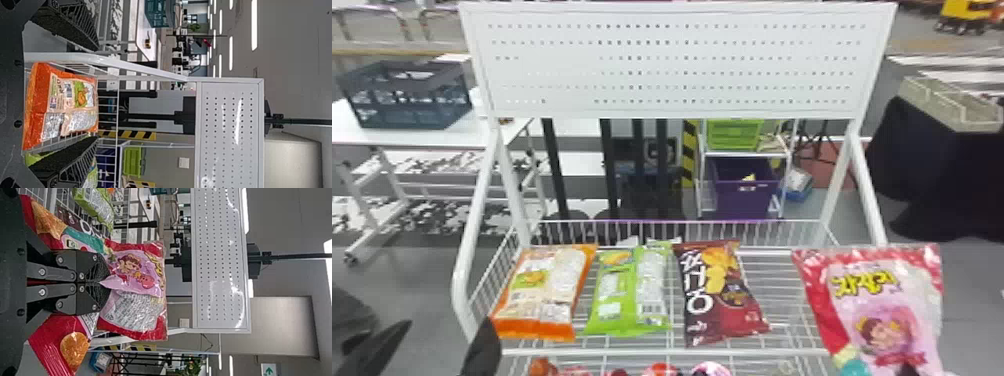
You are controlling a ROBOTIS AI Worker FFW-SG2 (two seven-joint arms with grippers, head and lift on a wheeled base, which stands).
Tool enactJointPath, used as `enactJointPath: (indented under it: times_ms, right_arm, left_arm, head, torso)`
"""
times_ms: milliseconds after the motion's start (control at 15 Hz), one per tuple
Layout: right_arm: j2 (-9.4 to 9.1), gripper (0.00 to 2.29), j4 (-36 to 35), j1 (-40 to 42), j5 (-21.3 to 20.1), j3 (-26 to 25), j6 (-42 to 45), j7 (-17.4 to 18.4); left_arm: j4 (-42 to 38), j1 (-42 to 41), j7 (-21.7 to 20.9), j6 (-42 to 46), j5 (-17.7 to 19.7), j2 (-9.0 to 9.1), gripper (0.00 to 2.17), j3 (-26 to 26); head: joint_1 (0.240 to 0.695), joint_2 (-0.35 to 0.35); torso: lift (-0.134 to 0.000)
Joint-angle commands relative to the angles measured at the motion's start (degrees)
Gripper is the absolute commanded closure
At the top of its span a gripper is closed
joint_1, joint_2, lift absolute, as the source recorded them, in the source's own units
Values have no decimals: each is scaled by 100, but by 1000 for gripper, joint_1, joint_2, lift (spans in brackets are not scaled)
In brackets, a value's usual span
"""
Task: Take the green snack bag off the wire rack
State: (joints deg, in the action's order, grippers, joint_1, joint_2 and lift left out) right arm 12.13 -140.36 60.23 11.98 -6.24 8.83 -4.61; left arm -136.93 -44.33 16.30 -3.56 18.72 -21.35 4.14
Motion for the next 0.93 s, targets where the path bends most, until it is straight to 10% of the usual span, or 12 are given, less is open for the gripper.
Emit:
enactJointPath:
  times_ms: [0,600,867]
  right_arm:
    - [0,2175,-1,6,-2,0,0,-5]
    - [0,2175,8,6,6,0,0,-5]
    - [0,2175,17,-11,6,18,0,-5]
  left_arm:
    - [-1,-14,-4,8,0,-10,83,17]
    - [34,56,-30,96,27,-19,83,-133]
    - [817,1225,251,78,-176,-273,87,-1398]
  head:
    - [499,0]
    - [499,0]
    - [499,0]
  torso:
    - [0]
    - [0]
    - [0]
